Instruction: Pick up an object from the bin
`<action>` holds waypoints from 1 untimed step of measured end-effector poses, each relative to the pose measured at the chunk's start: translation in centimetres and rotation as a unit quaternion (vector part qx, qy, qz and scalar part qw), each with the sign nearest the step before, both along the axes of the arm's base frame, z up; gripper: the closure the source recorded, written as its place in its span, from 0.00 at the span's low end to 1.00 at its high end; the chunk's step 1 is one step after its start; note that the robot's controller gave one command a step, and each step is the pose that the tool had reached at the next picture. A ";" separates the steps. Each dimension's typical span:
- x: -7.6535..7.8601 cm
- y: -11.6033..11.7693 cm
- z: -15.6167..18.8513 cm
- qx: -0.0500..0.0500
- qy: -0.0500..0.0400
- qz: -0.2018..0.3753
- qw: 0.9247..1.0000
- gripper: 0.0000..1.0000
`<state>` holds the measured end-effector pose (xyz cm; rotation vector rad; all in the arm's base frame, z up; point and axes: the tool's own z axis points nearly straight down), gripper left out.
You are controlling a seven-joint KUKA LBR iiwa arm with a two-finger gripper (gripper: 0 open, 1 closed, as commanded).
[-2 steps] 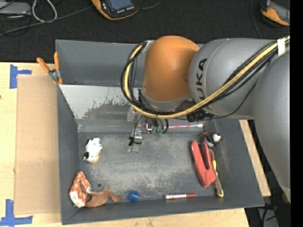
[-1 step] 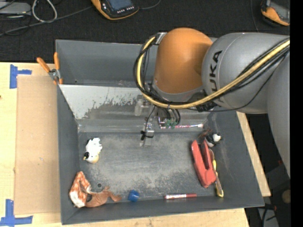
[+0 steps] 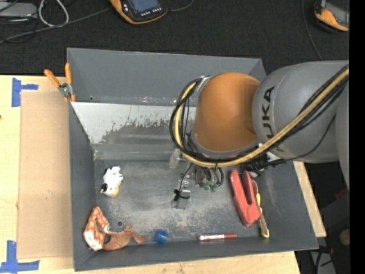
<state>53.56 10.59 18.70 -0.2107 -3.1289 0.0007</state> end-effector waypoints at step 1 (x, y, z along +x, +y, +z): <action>-2.6 -5.2 -2.7 -0.002 0.000 0.049 0.999 0.00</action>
Offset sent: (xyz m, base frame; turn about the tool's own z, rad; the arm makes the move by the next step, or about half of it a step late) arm -0.0555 -0.0931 0.0003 -0.4476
